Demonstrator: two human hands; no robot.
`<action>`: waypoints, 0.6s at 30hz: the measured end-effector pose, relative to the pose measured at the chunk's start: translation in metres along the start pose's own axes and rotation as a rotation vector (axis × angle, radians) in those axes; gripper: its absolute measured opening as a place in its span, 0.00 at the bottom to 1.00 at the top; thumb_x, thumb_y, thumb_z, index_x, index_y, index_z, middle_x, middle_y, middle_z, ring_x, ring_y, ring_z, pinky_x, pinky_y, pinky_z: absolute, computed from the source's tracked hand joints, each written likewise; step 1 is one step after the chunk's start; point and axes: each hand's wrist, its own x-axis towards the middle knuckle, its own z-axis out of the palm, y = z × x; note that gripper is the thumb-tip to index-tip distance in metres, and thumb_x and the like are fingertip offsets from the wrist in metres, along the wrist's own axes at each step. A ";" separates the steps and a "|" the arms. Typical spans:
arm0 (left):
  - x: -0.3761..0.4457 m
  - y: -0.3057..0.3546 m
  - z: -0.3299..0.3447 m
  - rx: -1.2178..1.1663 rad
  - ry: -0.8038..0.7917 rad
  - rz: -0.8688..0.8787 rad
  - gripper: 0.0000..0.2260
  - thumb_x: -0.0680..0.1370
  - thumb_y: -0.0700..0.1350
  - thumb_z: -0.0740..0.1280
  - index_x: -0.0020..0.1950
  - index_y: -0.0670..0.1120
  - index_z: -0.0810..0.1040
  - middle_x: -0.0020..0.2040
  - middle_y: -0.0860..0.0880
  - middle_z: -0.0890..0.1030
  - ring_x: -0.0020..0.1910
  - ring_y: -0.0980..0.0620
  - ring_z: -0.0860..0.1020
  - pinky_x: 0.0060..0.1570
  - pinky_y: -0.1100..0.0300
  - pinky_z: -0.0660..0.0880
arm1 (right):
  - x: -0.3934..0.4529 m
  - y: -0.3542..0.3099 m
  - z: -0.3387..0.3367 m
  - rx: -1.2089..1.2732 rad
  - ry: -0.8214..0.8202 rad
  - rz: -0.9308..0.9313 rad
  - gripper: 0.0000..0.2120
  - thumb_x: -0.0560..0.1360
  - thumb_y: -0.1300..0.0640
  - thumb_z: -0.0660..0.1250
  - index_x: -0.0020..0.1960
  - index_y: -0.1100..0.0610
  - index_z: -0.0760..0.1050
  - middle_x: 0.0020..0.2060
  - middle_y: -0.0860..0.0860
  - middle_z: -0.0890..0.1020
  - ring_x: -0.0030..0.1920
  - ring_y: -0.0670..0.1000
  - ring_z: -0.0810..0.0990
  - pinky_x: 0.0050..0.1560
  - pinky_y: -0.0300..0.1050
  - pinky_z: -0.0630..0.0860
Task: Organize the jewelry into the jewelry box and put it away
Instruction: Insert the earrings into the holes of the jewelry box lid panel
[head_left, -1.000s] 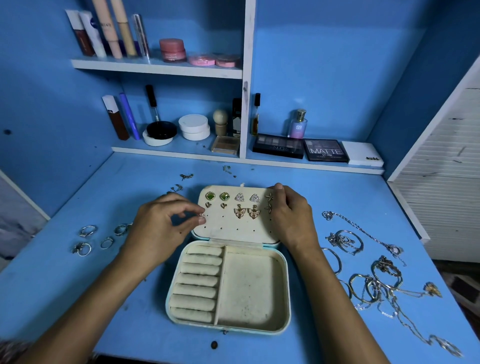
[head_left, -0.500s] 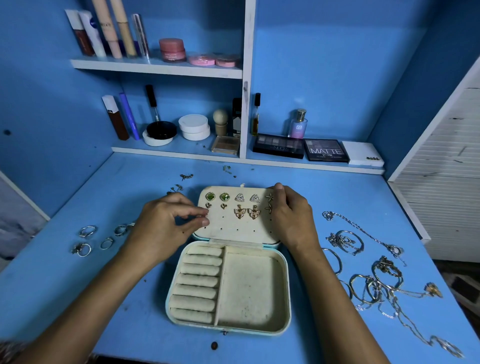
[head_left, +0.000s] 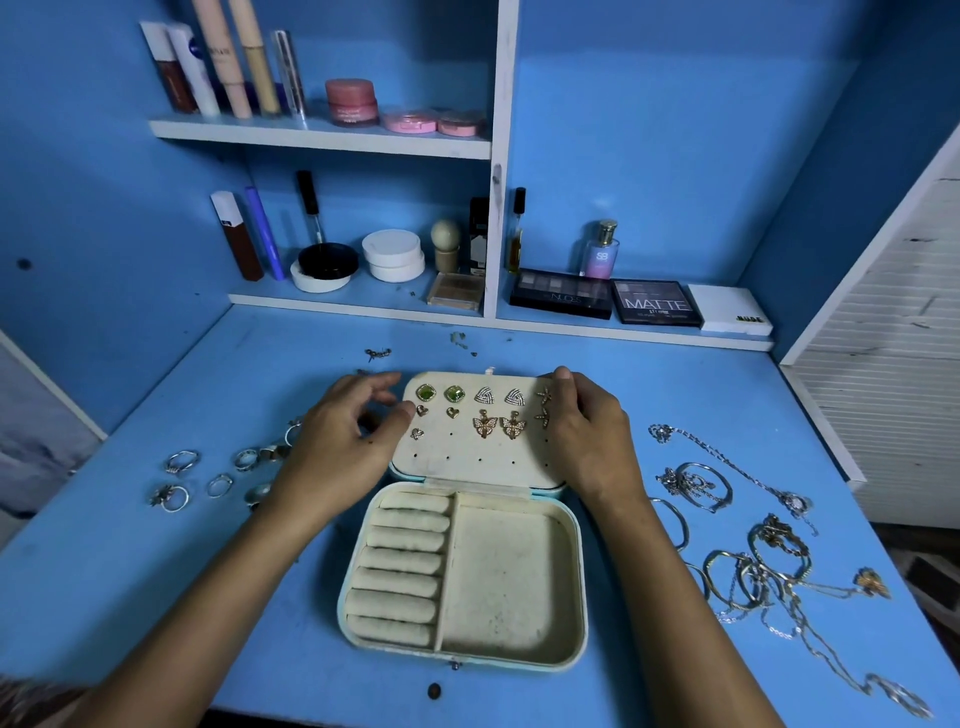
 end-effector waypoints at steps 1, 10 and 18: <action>0.001 -0.001 0.002 -0.015 -0.036 -0.014 0.16 0.77 0.51 0.70 0.64 0.51 0.79 0.54 0.58 0.77 0.55 0.57 0.77 0.56 0.62 0.72 | 0.000 0.000 0.000 -0.002 0.001 -0.004 0.21 0.84 0.47 0.54 0.39 0.60 0.70 0.31 0.51 0.73 0.36 0.51 0.70 0.39 0.47 0.68; 0.000 -0.005 0.006 -0.088 -0.092 -0.047 0.15 0.69 0.55 0.65 0.56 0.59 0.79 0.56 0.58 0.75 0.53 0.66 0.75 0.56 0.67 0.69 | 0.000 0.000 0.000 0.001 -0.006 -0.020 0.21 0.84 0.48 0.54 0.42 0.61 0.73 0.33 0.56 0.75 0.38 0.53 0.72 0.41 0.46 0.69; -0.004 -0.007 0.007 -0.081 -0.110 -0.044 0.20 0.70 0.55 0.65 0.61 0.57 0.78 0.56 0.60 0.73 0.52 0.64 0.74 0.50 0.73 0.68 | -0.002 -0.001 -0.001 -0.001 -0.008 -0.039 0.20 0.84 0.49 0.54 0.37 0.56 0.70 0.29 0.49 0.70 0.34 0.50 0.69 0.38 0.46 0.66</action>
